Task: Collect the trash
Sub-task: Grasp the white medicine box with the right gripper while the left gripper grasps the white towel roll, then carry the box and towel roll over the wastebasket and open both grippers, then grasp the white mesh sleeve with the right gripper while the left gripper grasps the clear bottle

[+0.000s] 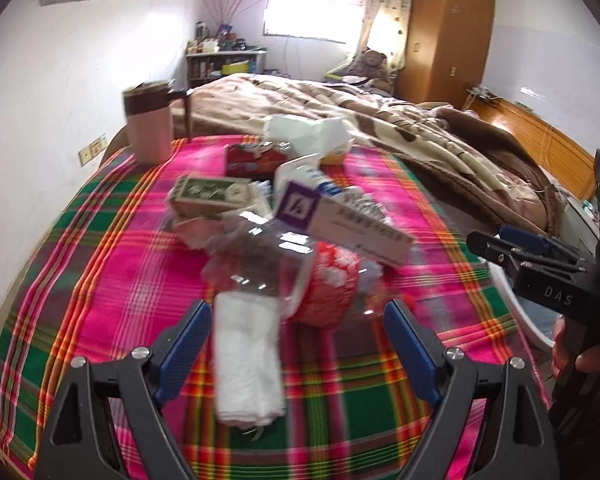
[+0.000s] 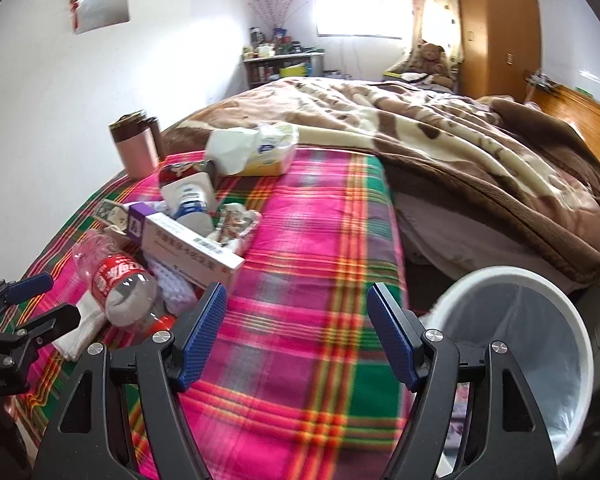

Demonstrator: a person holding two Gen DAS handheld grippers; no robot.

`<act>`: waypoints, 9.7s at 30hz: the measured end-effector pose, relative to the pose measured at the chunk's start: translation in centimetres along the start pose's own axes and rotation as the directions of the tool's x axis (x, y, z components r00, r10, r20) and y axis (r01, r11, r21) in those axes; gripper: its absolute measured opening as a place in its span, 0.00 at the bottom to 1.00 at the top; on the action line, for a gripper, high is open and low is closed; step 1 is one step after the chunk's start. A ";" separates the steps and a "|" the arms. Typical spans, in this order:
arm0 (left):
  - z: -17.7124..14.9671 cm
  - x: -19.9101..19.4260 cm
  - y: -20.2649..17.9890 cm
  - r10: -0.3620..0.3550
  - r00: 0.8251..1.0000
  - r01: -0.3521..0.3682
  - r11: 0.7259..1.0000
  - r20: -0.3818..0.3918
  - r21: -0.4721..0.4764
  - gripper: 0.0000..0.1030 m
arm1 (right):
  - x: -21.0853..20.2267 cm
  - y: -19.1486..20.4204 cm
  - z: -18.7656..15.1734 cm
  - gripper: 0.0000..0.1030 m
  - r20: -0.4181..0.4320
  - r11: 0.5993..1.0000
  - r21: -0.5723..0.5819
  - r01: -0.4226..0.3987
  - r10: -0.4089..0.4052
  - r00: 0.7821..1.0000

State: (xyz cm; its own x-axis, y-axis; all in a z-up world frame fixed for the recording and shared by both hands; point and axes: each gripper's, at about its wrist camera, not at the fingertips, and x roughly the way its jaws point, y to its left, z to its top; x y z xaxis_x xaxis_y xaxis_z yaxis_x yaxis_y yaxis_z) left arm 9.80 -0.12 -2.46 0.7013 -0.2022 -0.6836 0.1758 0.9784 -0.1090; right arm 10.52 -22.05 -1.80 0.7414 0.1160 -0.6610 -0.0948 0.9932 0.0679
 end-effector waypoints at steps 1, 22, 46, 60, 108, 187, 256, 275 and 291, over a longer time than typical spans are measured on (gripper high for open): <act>-0.2 0.2 0.6 0.006 1.000 -0.006 1.000 -0.010 -0.011 0.87 | 0.5 0.6 0.3 0.72 -0.006 1.000 -0.017 -0.014 0.014 1.000; -1.9 4.8 5.1 0.052 0.989 -0.067 0.992 -0.142 -0.105 0.87 | 7.9 6.3 3.2 0.72 -0.173 0.955 -0.148 -0.259 0.232 0.957; -1.3 5.1 7.1 0.067 0.988 -0.090 0.982 -0.141 -0.164 0.87 | 9.1 7.4 3.2 0.54 -0.227 0.949 -0.183 -0.256 0.213 0.951; -1.7 4.2 5.8 -0.039 0.988 0.012 0.983 -0.147 -0.183 0.43 | 7.0 6.2 2.4 0.21 -0.184 0.962 -0.115 -0.249 0.226 0.957; -3.0 0.2 3.6 0.077 0.994 -0.087 0.985 -0.072 -0.148 0.30 | -1.7 2.0 -0.8 0.21 -0.009 0.974 0.015 -0.225 0.225 0.974; 3.9 3.1 -19.3 -0.363 0.930 0.367 0.922 -0.059 0.124 0.75 | -6.3 -15.1 -5.6 0.56 -0.062 0.919 0.342 0.198 -0.188 0.980; 1.8 7.2 8.2 -0.130 0.966 0.052 0.944 -0.222 -0.326 0.90 | 6.7 6.0 1.9 0.62 -0.195 0.983 -0.064 -0.174 0.159 0.968; 2.0 7.3 12.4 -0.091 0.975 0.004 0.920 -0.204 -0.392 0.90 | 9.2 11.0 1.2 0.62 -0.309 0.939 -0.198 -0.281 0.212 0.927; 2.2 7.4 12.0 -0.101 0.977 0.014 0.907 -0.186 -0.421 0.67 | 7.7 10.1 0.8 0.24 -0.254 0.955 -0.127 -0.267 0.229 0.940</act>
State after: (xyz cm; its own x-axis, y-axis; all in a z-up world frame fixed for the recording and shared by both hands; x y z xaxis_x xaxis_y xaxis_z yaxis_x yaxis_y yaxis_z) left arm 18.58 10.06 -7.24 0.5387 -0.2886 -0.7915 -0.1220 0.9029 -0.4122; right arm 15.78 -11.12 -5.56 0.5062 0.3332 -0.7955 -0.3726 0.9163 0.1467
